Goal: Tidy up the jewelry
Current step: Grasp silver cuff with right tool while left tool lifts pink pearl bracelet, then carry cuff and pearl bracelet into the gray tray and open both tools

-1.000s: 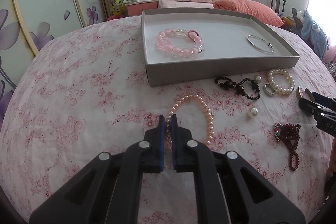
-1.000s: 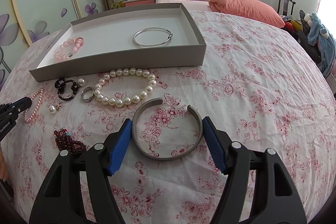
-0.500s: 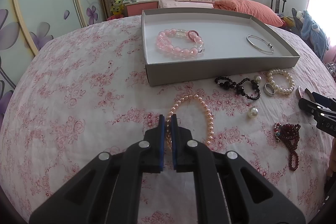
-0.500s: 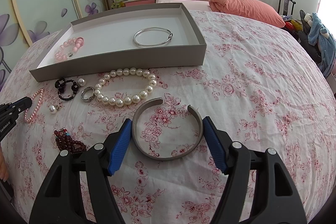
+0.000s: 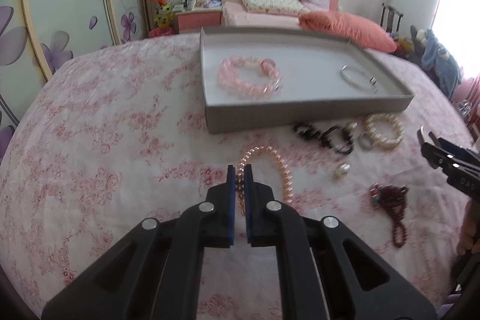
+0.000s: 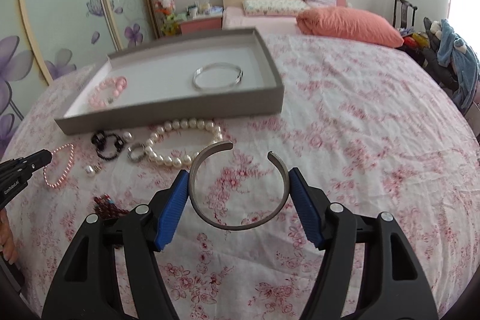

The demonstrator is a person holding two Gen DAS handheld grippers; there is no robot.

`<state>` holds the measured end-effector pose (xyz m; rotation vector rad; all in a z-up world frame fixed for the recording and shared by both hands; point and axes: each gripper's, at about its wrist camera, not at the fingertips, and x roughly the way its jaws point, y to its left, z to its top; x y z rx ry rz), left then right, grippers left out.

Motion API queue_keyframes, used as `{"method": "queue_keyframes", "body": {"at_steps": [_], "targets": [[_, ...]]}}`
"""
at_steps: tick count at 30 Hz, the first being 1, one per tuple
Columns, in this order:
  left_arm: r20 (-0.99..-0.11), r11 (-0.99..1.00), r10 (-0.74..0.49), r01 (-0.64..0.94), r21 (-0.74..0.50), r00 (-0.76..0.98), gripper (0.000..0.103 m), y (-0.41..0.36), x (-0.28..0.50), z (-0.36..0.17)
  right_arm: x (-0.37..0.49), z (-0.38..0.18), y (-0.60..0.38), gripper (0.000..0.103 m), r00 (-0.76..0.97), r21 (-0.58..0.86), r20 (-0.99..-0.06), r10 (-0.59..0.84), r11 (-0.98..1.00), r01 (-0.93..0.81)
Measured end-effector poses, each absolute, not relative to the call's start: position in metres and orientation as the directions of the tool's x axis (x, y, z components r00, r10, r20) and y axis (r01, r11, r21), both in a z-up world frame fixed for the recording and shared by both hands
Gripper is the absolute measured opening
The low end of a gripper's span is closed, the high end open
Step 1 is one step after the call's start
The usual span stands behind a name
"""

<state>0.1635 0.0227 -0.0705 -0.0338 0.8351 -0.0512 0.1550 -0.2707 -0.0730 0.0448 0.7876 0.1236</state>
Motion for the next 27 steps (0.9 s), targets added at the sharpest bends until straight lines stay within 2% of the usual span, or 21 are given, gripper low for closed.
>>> {"method": "queue_keyframes", "body": {"at_steps": [13, 27], "targets": [[-0.626, 0.986, -0.162, 0.11, -0.122, 0.763, 0.006, 0.0, 0.14, -0.021, 0.138, -0.038, -0.255, 0.067, 0.805, 0.068, -0.567, 0.173, 0.984, -0.164], [-0.54, 0.981, -0.188, 0.127, -0.147, 0.82, 0.006, -0.007, 0.124, 0.012, 0.118, -0.005, -0.244, 0.067, 0.888, 0.03, -0.411, 0.206, 0.977, -0.212]]}}
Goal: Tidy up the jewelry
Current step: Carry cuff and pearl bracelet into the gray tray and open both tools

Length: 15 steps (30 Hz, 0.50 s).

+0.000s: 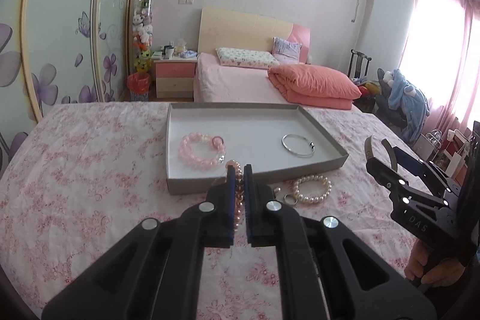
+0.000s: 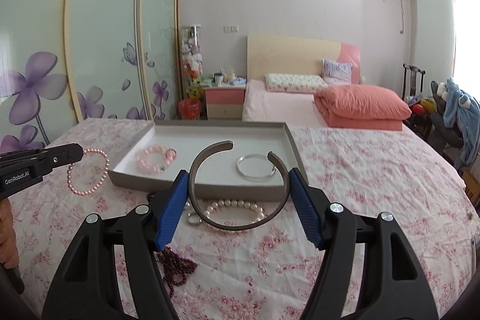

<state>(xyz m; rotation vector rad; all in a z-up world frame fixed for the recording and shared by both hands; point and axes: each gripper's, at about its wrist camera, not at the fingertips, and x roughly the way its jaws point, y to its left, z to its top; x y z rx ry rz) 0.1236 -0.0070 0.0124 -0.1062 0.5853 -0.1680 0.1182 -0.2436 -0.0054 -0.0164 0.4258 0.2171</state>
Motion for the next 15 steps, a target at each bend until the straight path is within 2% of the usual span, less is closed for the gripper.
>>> {"method": "queue_keyframes", "body": {"at_steps": [15], "targets": [[-0.494, 0.983, -0.18, 0.14, -0.115, 0.85, 0.006, -0.016, 0.121, 0.03, 0.117, 0.011, -0.243, 0.067, 0.92, 0.015, -0.332, 0.211, 0.976, -0.218]]}}
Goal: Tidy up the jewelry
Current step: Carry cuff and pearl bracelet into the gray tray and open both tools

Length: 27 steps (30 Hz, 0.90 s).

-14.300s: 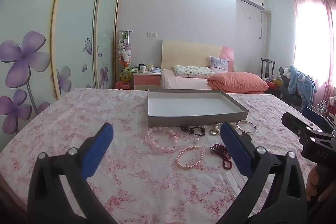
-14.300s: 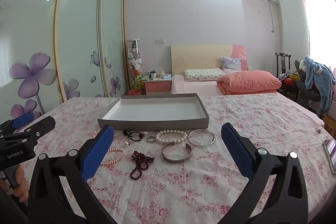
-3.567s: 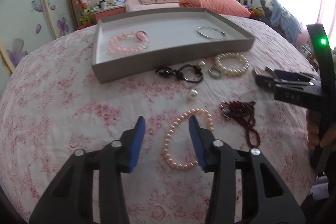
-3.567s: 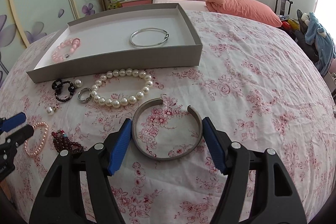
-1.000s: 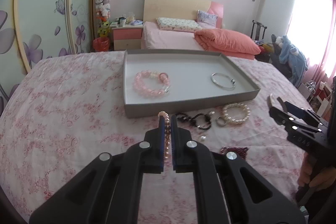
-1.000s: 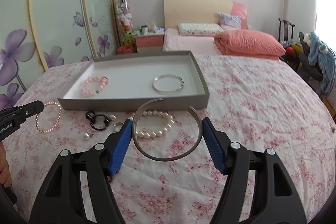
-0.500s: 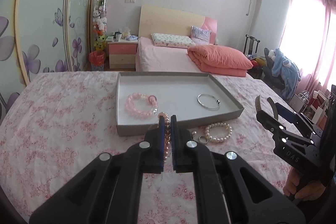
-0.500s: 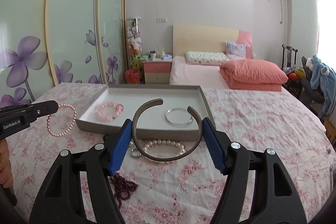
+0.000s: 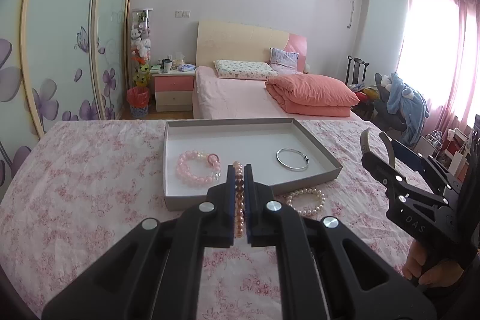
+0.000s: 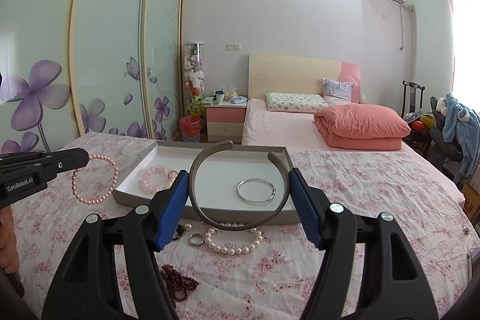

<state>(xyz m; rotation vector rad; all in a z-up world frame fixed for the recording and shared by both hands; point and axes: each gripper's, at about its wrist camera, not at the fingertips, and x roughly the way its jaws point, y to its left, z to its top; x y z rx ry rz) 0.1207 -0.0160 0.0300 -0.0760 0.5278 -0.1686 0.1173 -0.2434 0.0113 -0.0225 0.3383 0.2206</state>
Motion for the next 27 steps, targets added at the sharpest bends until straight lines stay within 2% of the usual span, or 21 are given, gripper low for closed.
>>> {"method": "queue_keyframes", "body": {"at_steps": [16, 27], "targets": [[-0.478, 0.984, -0.175, 0.145, -0.099, 0.861, 0.006, -0.019, 0.132, 0.037, 0.125, 0.023, -0.241, 0.067, 0.942, -0.001, -0.271, 0.199, 0.978, -0.207], [-0.47, 0.989, -0.146, 0.115, -0.094, 0.87, 0.006, -0.016, 0.175, 0.042, 0.161, 0.031, -0.24, 0.067, 0.959, -0.009, -0.222, 0.176, 0.983, -0.183]]}}
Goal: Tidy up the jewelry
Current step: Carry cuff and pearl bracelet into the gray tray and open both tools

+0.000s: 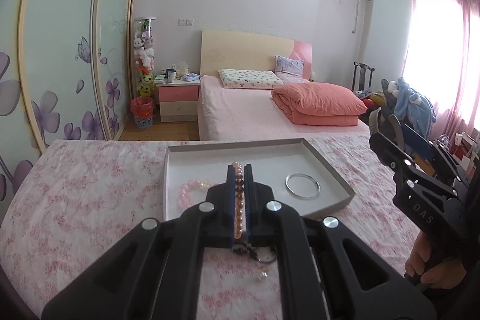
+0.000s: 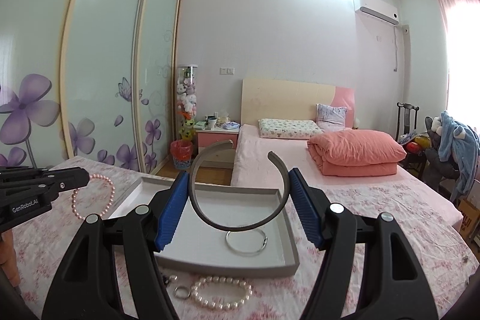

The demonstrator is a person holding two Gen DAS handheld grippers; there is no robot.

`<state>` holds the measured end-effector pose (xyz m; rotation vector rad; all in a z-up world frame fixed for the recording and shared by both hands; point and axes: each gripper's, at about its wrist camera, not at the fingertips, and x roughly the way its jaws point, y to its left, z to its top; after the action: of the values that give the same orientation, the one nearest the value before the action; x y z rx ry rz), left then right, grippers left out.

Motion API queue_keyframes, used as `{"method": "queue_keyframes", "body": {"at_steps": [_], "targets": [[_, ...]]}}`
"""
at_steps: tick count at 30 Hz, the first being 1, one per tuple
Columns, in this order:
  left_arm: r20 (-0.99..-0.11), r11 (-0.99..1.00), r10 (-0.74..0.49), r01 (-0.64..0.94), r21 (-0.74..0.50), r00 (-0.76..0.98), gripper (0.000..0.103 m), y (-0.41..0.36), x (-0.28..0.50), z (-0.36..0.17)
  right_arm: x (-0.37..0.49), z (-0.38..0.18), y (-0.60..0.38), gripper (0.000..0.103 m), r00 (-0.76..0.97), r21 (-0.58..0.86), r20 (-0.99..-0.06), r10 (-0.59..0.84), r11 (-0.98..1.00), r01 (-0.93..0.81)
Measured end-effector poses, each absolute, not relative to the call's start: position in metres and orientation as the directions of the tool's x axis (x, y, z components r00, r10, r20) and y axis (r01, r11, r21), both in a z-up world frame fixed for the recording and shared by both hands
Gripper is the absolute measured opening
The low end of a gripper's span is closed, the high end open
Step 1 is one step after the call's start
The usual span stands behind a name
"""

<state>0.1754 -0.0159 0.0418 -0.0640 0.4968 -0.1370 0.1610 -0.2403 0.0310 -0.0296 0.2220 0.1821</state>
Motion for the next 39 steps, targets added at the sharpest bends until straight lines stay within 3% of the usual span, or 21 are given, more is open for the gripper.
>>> {"method": "queue_keyframes", "body": {"at_steps": [5, 18, 21, 24, 26, 39], "targets": [[-0.486, 0.99, -0.133, 0.097, -0.099, 0.864, 0.006, -0.015, 0.208, 0.035, 0.198, 0.022, -0.24, 0.067, 0.945, 0.008, -0.27, 0.185, 0.982, -0.19], [-0.585, 0.99, -0.125, 0.065, -0.124, 0.802, 0.007, -0.012, 0.297, -0.004, 0.28, -0.027, -0.224, 0.067, 0.823, 0.095, -0.512, 0.245, 0.969, -0.229], [-0.595, 0.99, -0.126, 0.063, -0.126, 0.794, 0.007, -0.011, 0.308, -0.012, 0.284, -0.031, -0.22, 0.068, 0.811, 0.091, -0.529, 0.25, 0.967, -0.238], [-0.605, 0.988, -0.125, 0.047, -0.144, 0.786, 0.009, -0.008, 0.318, -0.017, 0.282, -0.028, -0.221, 0.079, 0.817, 0.094, -0.516, 0.256, 0.965, -0.244], [-0.614, 0.986, -0.129, 0.033, -0.166, 0.779, 0.014, -0.002, 0.322, -0.02, 0.282, -0.025, -0.22, 0.079, 0.822, 0.093, -0.508, 0.258, 0.965, -0.246], [-0.618, 0.982, -0.091, -0.032, -0.185, 0.781, 0.02, 0.021, 0.293, -0.017, 0.262, -0.02, -0.24, 0.079, 0.834, 0.088, -0.503, 0.228, 0.973, -0.213]]}}
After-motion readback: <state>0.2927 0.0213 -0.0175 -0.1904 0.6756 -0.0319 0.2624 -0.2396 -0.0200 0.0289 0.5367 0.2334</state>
